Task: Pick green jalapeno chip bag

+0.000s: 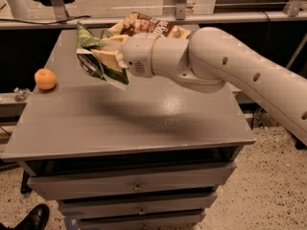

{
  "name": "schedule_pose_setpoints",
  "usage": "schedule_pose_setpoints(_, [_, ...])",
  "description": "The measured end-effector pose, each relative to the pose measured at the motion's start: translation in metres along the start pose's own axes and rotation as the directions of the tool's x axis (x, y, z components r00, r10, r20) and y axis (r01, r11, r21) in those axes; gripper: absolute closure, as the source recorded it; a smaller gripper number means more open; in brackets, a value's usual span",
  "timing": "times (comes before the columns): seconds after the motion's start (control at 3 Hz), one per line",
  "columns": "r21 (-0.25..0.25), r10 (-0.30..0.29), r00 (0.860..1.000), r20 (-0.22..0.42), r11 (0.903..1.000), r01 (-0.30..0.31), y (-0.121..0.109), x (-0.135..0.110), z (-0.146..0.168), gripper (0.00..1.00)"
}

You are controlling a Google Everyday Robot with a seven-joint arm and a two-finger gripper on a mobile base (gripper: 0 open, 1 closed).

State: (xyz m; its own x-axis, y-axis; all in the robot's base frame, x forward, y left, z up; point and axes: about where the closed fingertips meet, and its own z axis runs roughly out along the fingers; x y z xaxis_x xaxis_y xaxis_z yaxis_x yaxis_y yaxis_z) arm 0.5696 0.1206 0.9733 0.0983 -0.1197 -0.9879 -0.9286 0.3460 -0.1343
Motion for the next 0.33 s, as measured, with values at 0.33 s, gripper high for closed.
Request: schedule_pose_setpoints(0.33, [0.002, -0.002, 1.000, 0.013, 1.0000, 0.002, -0.0005, -0.0051, -0.0008, 1.00])
